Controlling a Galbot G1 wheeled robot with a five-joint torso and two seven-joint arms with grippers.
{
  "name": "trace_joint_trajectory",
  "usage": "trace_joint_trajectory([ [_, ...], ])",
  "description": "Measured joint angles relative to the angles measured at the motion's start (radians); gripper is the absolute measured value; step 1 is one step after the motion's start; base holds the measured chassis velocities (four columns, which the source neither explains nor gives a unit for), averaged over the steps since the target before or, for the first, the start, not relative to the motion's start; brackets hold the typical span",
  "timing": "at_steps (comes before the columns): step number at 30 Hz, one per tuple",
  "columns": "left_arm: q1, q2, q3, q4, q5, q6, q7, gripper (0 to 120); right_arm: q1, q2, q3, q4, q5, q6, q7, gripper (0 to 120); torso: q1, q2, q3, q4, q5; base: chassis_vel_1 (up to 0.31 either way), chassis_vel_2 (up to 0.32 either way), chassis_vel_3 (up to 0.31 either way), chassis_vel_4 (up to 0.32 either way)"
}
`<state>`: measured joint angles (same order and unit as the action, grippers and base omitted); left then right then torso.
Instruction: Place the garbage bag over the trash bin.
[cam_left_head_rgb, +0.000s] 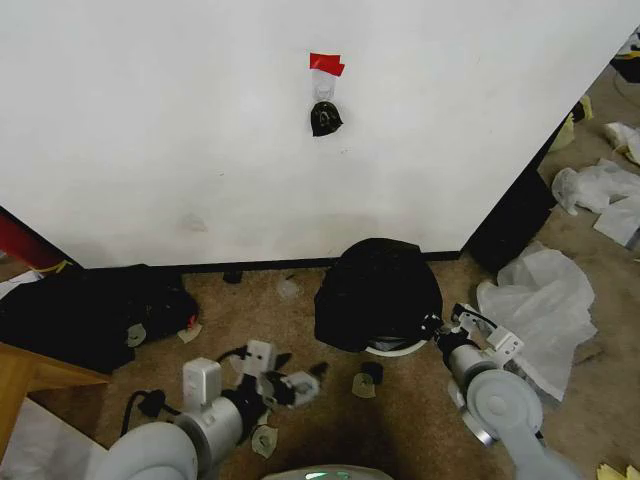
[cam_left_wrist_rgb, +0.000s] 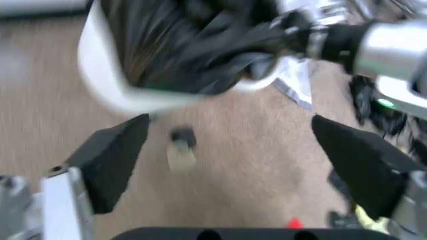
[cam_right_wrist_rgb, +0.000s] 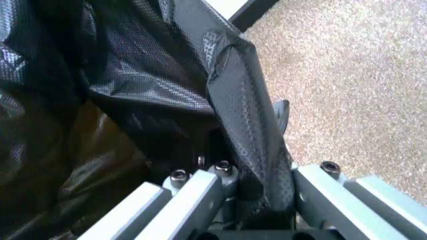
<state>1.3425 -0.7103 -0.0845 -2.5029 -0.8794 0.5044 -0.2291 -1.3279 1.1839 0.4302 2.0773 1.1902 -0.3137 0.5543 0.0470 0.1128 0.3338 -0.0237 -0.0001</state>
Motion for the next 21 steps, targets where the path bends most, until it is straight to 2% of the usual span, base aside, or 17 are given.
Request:
trace_joint_trajectory([
  [3, -0.044, 0.056, 0.075, 0.0, 0.327, -0.142, 0.155, 100, -0.006, 0.001, 0.002, 0.0, -0.002, -0.001, 0.001, 0, 0.0, 0.0, 0.0, -0.0003, 0.0, 0.0, 0.0, 0.0, 0.0],
  [5, -0.051, 0.081, 0.102, 0.009, 0.461, -0.213, 0.197, 100, -0.005, 0.002, 0.0, -0.001, -0.004, -0.001, 0.002, 0, 0.0, 0.0, 0.0, -0.0003, 0.0001, 0.0, 0.0, 0.0, 0.0],
  [7, -0.051, 0.094, 0.119, 0.026, 0.523, -0.268, 0.218, 100, 0.003, 0.004, -0.01, -0.007, -0.012, -0.001, 0.002, 0, 0.0, 0.0, 0.0, -0.0002, 0.0001, 0.0, 0.0, 0.0, 0.0],
  [8, -0.051, 0.094, 0.119, 0.026, 0.523, -0.268, 0.218, 100, 0.003, 0.004, -0.01, -0.007, -0.012, -0.001, 0.002, 0, 0.0, 0.0, 0.0, -0.0002, 0.0001, 0.0, 0.0, 0.0, 0.0],
  [10, -0.075, 0.096, 0.168, 0.08, 0.589, -0.367, 0.239, 98, 0.027, 0.013, -0.03, -0.025, -0.021, 0.0, 0.004, 0, 0.0, 0.0, 0.0, 0.0007, 0.0002, 0.0, 0.0, 0.0, 0.0],
  [12, -0.131, 0.079, 0.222, 0.13, 0.652, -0.408, 0.247, 97, 0.041, 0.023, -0.035, -0.032, -0.016, -0.001, 0.013, 0, 0.0, 0.0, 0.0, 0.0005, 0.0001, 0.0, 0.0, 0.0, 0.0],
  [14, -0.167, 0.067, 0.253, 0.157, 0.68, -0.419, 0.248, 97, 0.047, 0.027, -0.035, -0.034, -0.01, -0.005, 0.021, 0, 0.0, 0.0, 0.0, 0.0002, -0.0001, 0.0, 0.0, 0.0, 0.0],
  [18, -0.306, 0.029, 0.378, 0.259, 0.74, -0.439, 0.247, 94, 0.069, 0.043, -0.035, -0.034, 0.014, -0.013, 0.054, 0, 0.0, 0.0, 0.0, -0.0003, 0.0, 0.0, 0.0, 0.0, 0.0],
  [21, -0.342, 0.022, 0.412, 0.287, 0.761, -0.443, 0.247, 88, 0.077, 0.053, -0.036, -0.033, 0.018, -0.016, 0.066, 0, 0.0, 0.0, 0.0, -0.0001, 0.0, 0.0, 0.0, 0.0, 0.0],
])
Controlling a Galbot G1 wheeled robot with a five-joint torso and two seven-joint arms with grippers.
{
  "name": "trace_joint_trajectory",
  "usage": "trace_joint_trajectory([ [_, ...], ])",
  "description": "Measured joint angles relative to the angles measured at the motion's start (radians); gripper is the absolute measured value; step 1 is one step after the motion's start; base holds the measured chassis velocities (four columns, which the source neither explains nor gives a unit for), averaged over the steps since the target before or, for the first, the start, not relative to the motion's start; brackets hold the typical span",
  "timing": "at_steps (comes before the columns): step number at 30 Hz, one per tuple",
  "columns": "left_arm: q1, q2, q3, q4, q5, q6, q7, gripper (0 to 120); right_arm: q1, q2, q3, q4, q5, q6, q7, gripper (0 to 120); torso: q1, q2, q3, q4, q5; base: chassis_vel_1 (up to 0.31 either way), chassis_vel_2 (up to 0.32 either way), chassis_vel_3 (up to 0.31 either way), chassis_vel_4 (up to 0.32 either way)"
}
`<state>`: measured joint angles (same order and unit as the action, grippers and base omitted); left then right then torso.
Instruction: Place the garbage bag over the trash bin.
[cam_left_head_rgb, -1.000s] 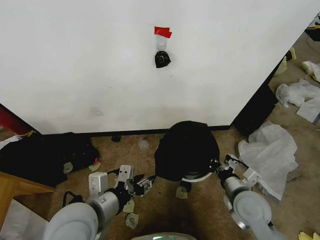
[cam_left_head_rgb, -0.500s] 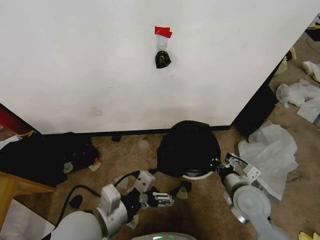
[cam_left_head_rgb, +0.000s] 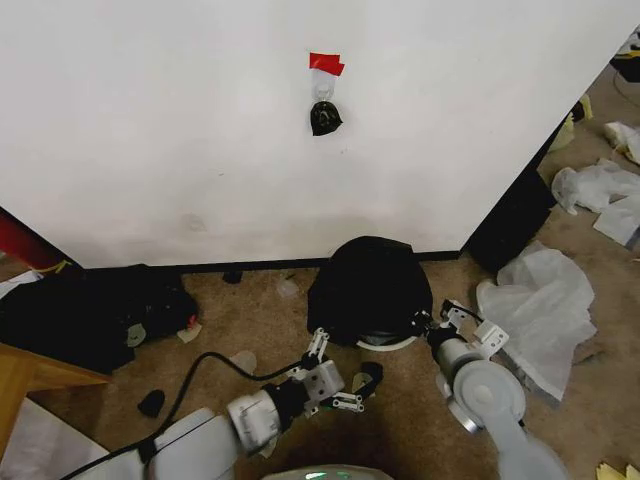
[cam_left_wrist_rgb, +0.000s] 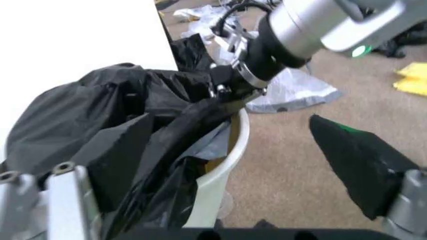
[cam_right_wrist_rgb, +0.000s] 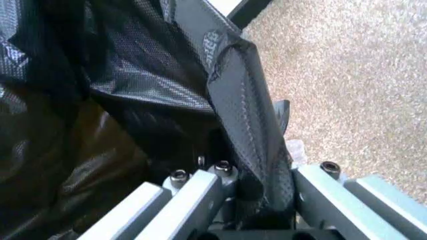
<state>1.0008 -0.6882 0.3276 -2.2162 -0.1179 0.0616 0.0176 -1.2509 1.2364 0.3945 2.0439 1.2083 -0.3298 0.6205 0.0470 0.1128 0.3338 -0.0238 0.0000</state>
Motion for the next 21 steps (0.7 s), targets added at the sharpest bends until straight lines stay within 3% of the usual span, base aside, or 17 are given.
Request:
trace_joint_trajectory([
  [13, -0.049, -0.016, 0.028, 0.072, 0.018, -0.003, -0.007, 66, 0.015, 0.012, -0.013, -0.01, -0.005, -0.009, 0.008, 0, 0.0, 0.0, 0.0, 0.0003, 0.0, 0.0, 0.0, 0.0, 0.0],
  [21, -0.062, -0.023, 0.024, 0.085, 0.007, 0.001, -0.013, 64, 0.009, 0.007, -0.018, -0.009, -0.01, -0.009, 0.006, 0, 0.0, 0.0, 0.0, 0.0001, 0.0, 0.0, 0.0, 0.0, 0.0],
])
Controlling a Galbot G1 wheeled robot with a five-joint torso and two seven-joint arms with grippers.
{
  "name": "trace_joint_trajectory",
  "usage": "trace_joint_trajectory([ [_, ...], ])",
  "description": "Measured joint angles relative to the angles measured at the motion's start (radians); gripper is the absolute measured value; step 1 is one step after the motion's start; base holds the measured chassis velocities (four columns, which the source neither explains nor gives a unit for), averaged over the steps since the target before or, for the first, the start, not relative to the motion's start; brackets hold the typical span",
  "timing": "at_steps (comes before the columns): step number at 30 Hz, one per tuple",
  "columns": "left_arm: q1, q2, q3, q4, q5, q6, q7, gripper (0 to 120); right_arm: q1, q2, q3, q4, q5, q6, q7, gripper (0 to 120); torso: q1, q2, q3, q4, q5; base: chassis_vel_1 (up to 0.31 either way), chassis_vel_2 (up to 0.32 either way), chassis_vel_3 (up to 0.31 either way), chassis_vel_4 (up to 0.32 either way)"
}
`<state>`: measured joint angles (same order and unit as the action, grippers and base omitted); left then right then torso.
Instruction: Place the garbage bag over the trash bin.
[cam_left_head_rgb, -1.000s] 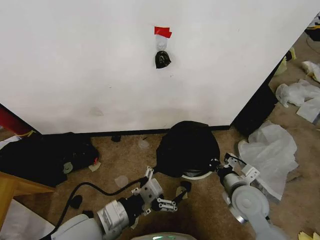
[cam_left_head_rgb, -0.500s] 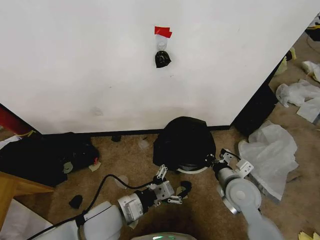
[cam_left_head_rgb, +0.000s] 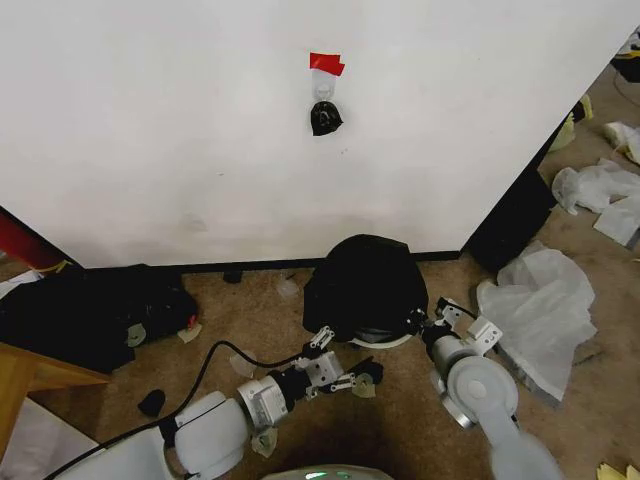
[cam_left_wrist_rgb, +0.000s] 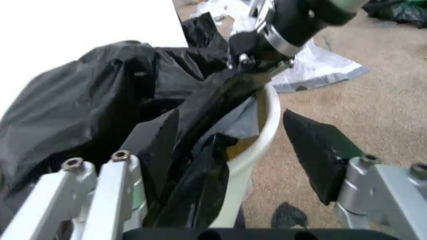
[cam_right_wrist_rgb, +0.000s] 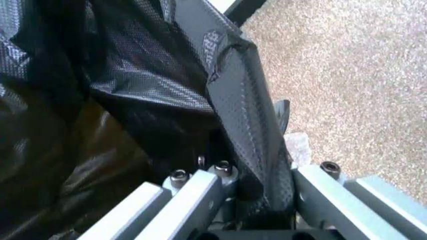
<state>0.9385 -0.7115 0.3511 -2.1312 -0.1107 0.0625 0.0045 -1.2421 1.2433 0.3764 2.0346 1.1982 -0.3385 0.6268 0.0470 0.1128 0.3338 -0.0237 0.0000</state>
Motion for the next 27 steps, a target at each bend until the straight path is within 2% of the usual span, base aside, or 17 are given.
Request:
trace_joint_trajectory([
  [2, -0.002, -0.001, 0.0, 0.001, -0.003, 0.002, 0.0, 62, -0.001, 0.0, -0.001, 0.0, 0.0, 0.0, 0.0, 0, 0.0, 0.0, 0.0, 0.0, 0.0, 0.0, 0.0, 0.0, 0.0],
  [7, -0.008, -0.004, 0.003, 0.015, -0.018, 0.007, -0.001, 45, 0.002, -0.002, -0.003, 0.004, 0.001, 0.006, -0.001, 0, 0.0, 0.0, 0.0, 0.0, 0.0, 0.0, 0.0, 0.0, 0.0],
  [8, -0.008, -0.004, 0.003, 0.015, -0.018, 0.007, -0.001, 45, 0.002, -0.002, -0.003, 0.004, 0.001, 0.006, -0.001, 0, 0.0, 0.0, 0.0, 0.0, 0.0, 0.0, 0.0, 0.0, 0.0],
  [12, -0.004, -0.002, -0.001, 0.018, -0.03, -0.001, -0.003, 26, 0.005, -0.002, -0.002, 0.004, 0.005, 0.02, -0.009, 0, 0.0, 0.0, 0.0, 0.0, 0.0, 0.0, 0.0, 0.0, 0.0],
  [15, -0.004, -0.003, -0.001, 0.019, -0.03, -0.002, -0.004, 25, 0.005, -0.002, -0.002, 0.004, 0.005, 0.021, -0.01, 0, 0.0, 0.0, 0.0, 0.0, 0.0, 0.0, 0.0, 0.0, 0.0],
  [17, -0.007, -0.011, -0.003, 0.031, -0.028, -0.008, -0.008, 11, 0.004, 0.005, -0.004, 0.005, 0.004, 0.03, -0.017, 0, 0.0, 0.0, 0.0, 0.0, 0.0, 0.0, 0.0, 0.0, 0.0],
  [20, -0.007, -0.012, -0.004, 0.031, -0.028, -0.008, -0.01, 10, 0.005, 0.005, -0.004, 0.006, 0.004, 0.03, -0.018, 0, 0.0, 0.0, 0.0, 0.0, 0.0, 0.0, 0.0, 0.0, 0.0],
  [24, -0.005, -0.009, -0.013, 0.027, -0.028, 0.001, -0.016, 0, 0.004, 0.003, -0.004, 0.01, 0.004, 0.03, -0.019, 0, 0.0, 0.0, 0.0, 0.0, 0.0, 0.0, 0.0, 0.0, 0.0],
  [27, -0.004, -0.006, -0.014, 0.027, -0.025, 0.005, -0.016, 0, 0.004, 0.005, -0.004, 0.013, 0.004, 0.03, -0.019, 0, 0.0, 0.0, 0.0, 0.0, 0.0, 0.0, 0.0, 0.0, 0.0],
])
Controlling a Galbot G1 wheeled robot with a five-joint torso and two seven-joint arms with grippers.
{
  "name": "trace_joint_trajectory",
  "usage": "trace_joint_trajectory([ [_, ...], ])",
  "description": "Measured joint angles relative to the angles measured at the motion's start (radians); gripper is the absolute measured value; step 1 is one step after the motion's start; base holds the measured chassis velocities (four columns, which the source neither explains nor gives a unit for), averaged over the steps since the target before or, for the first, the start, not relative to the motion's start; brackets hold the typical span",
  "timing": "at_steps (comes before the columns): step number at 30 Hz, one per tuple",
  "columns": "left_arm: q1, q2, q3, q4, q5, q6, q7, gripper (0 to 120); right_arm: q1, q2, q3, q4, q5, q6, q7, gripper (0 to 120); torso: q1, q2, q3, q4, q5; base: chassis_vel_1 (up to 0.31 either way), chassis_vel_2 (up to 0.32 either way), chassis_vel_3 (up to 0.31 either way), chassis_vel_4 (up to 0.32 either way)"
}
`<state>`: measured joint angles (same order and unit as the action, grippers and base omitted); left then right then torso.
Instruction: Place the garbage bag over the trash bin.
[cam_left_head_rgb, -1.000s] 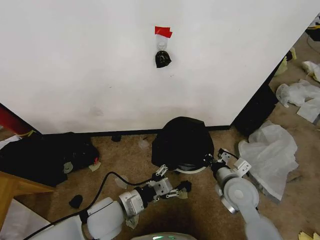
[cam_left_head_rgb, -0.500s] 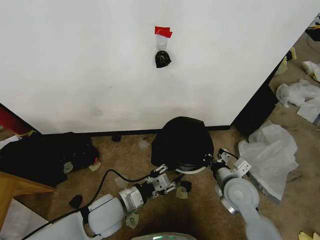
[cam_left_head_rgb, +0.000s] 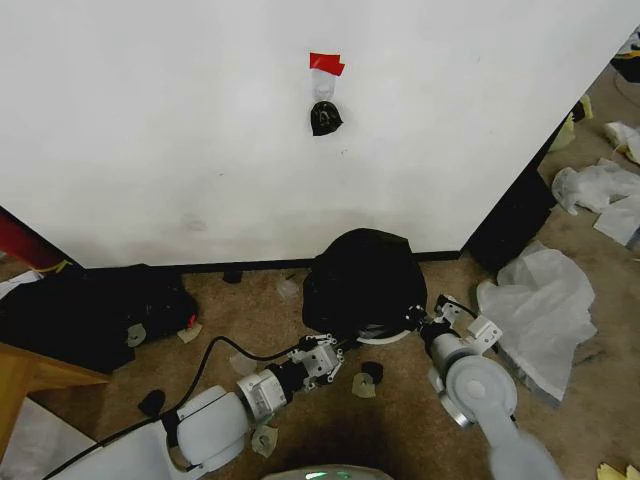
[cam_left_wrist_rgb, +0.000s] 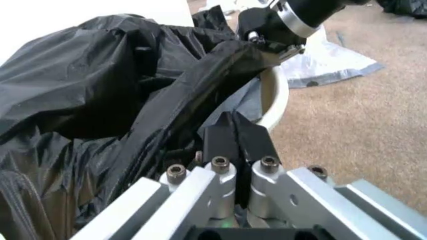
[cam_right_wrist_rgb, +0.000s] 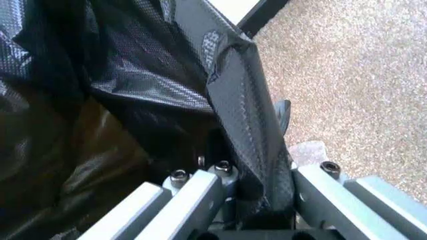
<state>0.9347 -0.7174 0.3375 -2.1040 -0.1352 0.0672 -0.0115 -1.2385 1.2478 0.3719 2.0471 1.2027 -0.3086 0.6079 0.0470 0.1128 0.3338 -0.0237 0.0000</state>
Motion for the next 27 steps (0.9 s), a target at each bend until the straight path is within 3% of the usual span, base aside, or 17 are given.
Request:
trace_joint_trajectory([
  [7, 0.015, -0.001, -0.011, -0.003, -0.005, -0.002, -0.006, 0, -0.006, 0.002, 0.003, 0.005, 0.0, 0.0, 0.0, 0, 0.0, 0.0, 0.0, -0.0001, -0.0001, 0.0, 0.0, 0.0, 0.0],
  [15, 0.117, 0.025, -0.045, -0.067, -0.004, 0.0, 0.002, 0, 0.008, 0.001, 0.016, 0.01, 0.035, 0.0, 0.013, 0, 0.0, 0.0, 0.0, 0.0003, 0.0001, 0.0, 0.0, 0.0, 0.0],
  [27, 0.067, -0.079, 0.068, 0.081, 0.073, 0.045, -0.003, 0, -0.026, -0.01, 0.031, 0.084, 0.103, -0.012, 0.031, 0, 0.0, 0.0, 0.0, 0.0, 0.0, 0.0, 0.0, 0.0, 0.0],
])
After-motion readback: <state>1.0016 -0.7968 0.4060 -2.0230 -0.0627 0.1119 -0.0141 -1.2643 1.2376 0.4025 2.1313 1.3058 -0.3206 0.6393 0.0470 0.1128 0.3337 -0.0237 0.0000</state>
